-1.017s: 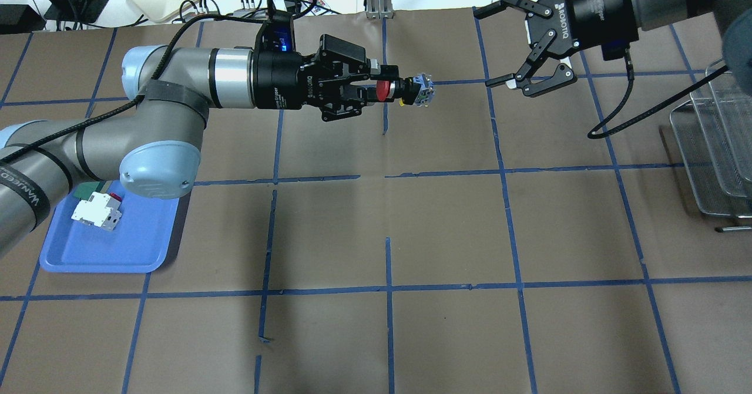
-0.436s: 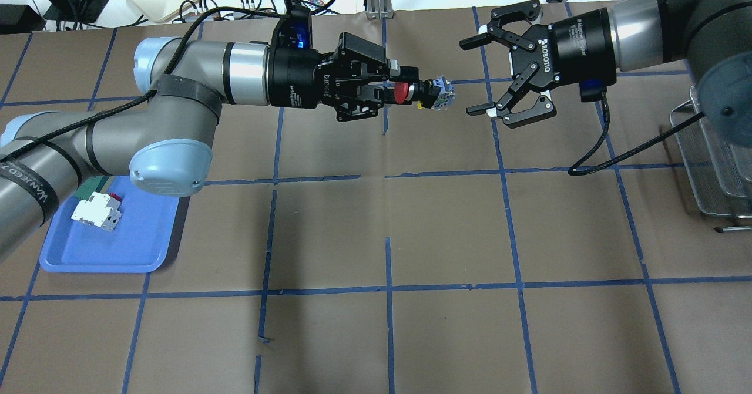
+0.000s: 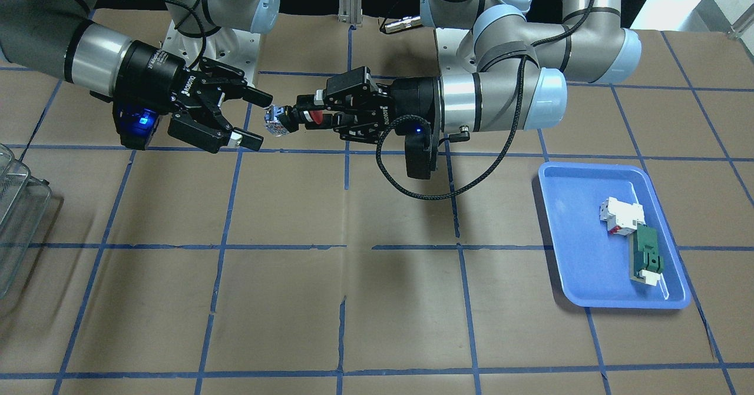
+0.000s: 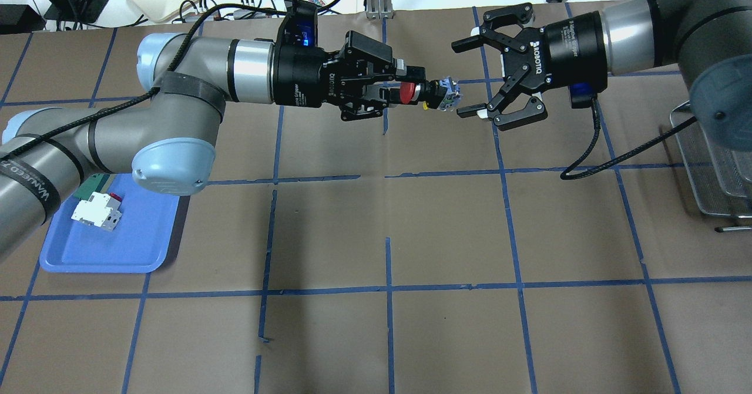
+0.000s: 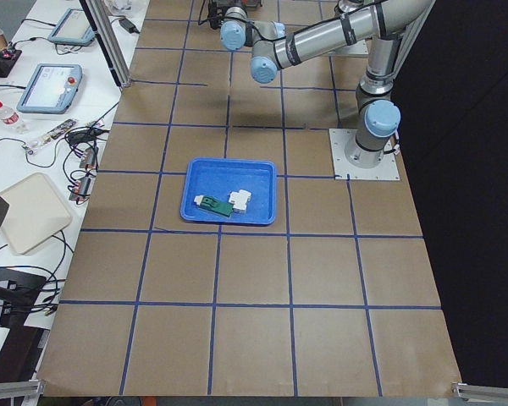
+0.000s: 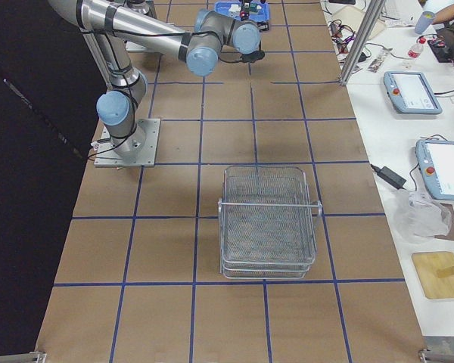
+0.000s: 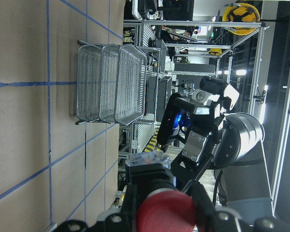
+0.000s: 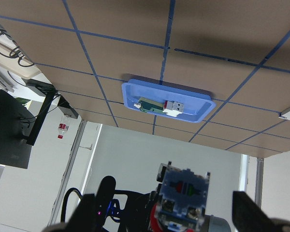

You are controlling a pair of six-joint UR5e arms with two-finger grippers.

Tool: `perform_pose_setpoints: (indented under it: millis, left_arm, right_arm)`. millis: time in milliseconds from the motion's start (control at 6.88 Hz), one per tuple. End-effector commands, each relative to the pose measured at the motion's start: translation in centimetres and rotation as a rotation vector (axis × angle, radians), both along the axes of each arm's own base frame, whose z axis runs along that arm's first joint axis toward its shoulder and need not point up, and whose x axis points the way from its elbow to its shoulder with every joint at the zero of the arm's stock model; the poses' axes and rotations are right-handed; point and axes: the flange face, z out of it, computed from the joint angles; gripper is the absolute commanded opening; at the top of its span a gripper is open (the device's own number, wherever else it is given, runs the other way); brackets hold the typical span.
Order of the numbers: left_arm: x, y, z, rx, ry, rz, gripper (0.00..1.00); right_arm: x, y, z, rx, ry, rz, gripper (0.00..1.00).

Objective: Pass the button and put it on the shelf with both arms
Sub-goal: 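Bring the right gripper to the button held by the left gripper and grasp it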

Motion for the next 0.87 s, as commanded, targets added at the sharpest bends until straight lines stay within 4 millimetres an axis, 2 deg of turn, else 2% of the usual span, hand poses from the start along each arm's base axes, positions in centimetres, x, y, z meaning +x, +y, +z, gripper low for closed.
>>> perform_pose_setpoints:
  millis: [0,145,291,436,726]
  left_arm:
    - [0.0,-0.3,0.1,0.0,-0.002,0.002,0.0]
    - [0.0,-0.7,0.6,-0.006,-0.002,0.003,0.0]
    - [0.0,-1.1,1.3,0.003,-0.02,0.009,0.0]
    - [-0.2,-1.2,1.1,0.006,-0.033,0.006,0.0]
    - [-0.4,-1.3,0.7,0.012,-0.033,0.003,0.0]
  right_arm:
    - [0.1,0.3,-0.9,0.048,-0.008,-0.013,1.0]
    - [0.3,0.3,-0.9,0.054,-0.008,-0.011,1.0]
    - [1.3,0.7,-1.1,0.081,-0.01,-0.001,1.0]
    - [2.5,1.0,-0.9,0.094,-0.008,0.013,1.0]
    - [2.6,1.1,-0.6,0.105,-0.008,0.007,1.0]
